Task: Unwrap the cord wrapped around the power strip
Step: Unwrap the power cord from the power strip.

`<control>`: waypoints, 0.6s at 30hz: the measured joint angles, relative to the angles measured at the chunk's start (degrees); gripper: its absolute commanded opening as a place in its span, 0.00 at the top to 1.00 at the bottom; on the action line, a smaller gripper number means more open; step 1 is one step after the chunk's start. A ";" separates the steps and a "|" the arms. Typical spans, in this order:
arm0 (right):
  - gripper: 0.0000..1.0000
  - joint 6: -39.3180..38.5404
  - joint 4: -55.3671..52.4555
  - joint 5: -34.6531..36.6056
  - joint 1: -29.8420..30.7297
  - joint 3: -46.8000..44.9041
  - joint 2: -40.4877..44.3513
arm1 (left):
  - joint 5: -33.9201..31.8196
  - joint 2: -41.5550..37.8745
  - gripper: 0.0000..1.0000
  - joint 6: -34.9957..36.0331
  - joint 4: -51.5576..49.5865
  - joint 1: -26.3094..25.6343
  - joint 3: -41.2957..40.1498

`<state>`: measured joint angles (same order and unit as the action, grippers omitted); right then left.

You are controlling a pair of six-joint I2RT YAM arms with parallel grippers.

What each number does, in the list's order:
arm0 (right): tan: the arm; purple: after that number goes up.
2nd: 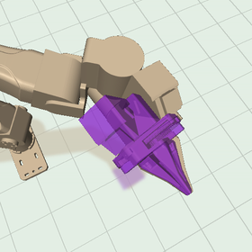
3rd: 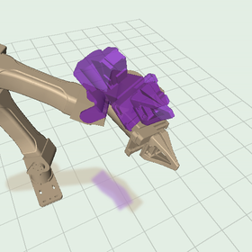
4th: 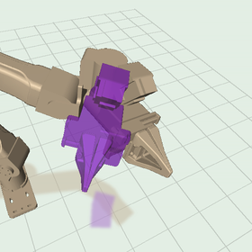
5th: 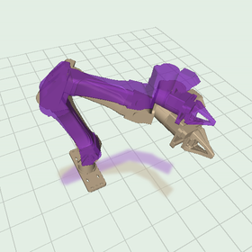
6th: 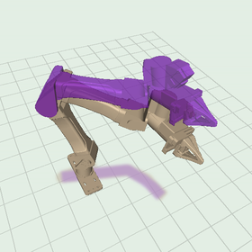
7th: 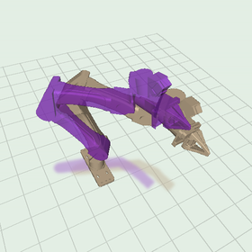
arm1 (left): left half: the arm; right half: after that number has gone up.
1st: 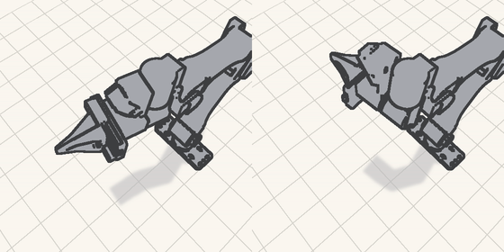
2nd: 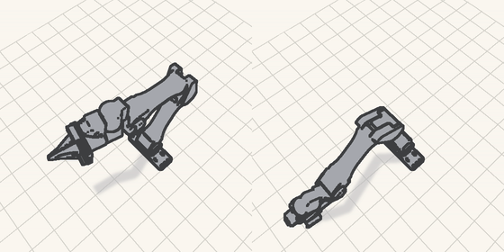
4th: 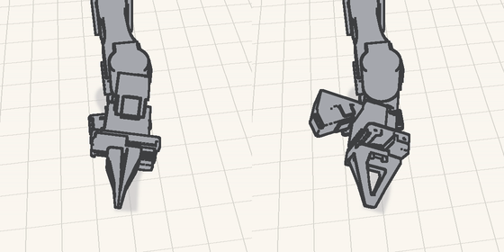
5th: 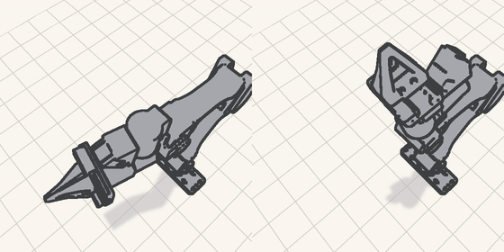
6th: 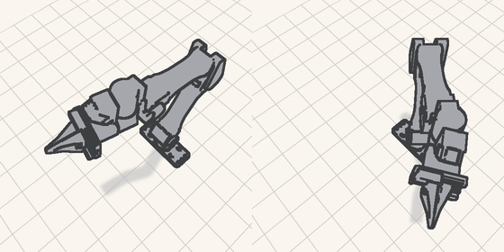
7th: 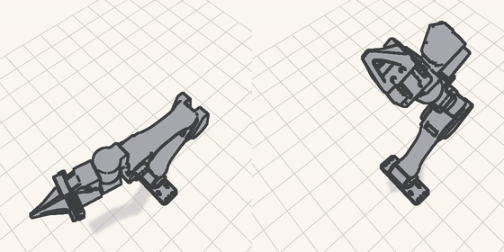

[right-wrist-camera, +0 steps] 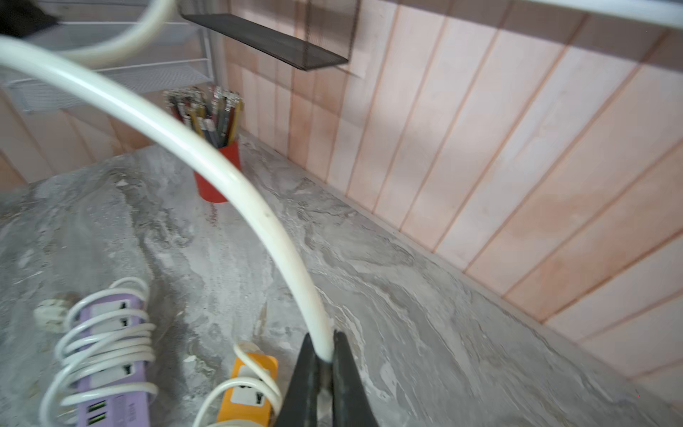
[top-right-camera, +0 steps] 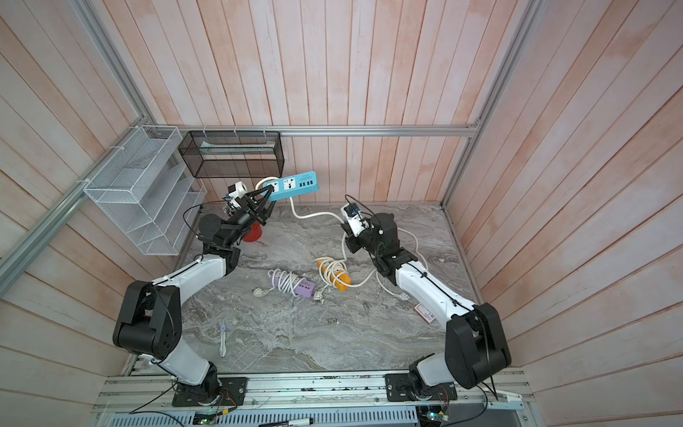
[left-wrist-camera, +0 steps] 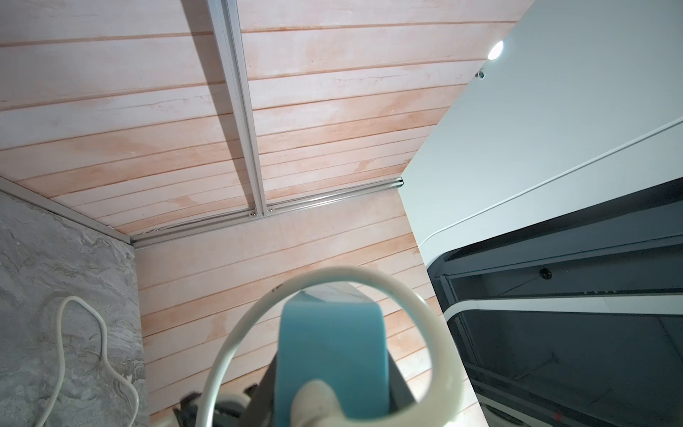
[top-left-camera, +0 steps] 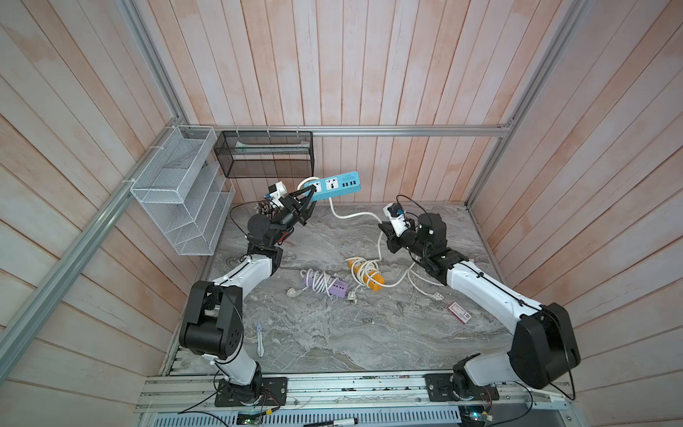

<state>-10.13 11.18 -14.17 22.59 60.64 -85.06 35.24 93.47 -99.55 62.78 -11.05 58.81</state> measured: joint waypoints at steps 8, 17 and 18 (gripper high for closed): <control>1.00 3.32 -3.54 0.28 -7.41 20.04 -14.58 | 2.82 -6.58 1.00 0.28 -1.16 -1.84 -5.60; 1.00 2.78 -7.98 1.29 -9.03 44.37 -22.56 | 4.37 -6.38 1.00 3.15 -4.17 -5.35 -10.43; 1.00 2.54 -8.68 1.25 -9.03 47.43 -23.56 | 4.48 -6.23 1.00 3.96 -4.59 -5.46 -10.60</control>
<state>-7.60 2.50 -12.93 13.56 108.07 -108.62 39.72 87.24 -95.59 58.19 -16.51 48.21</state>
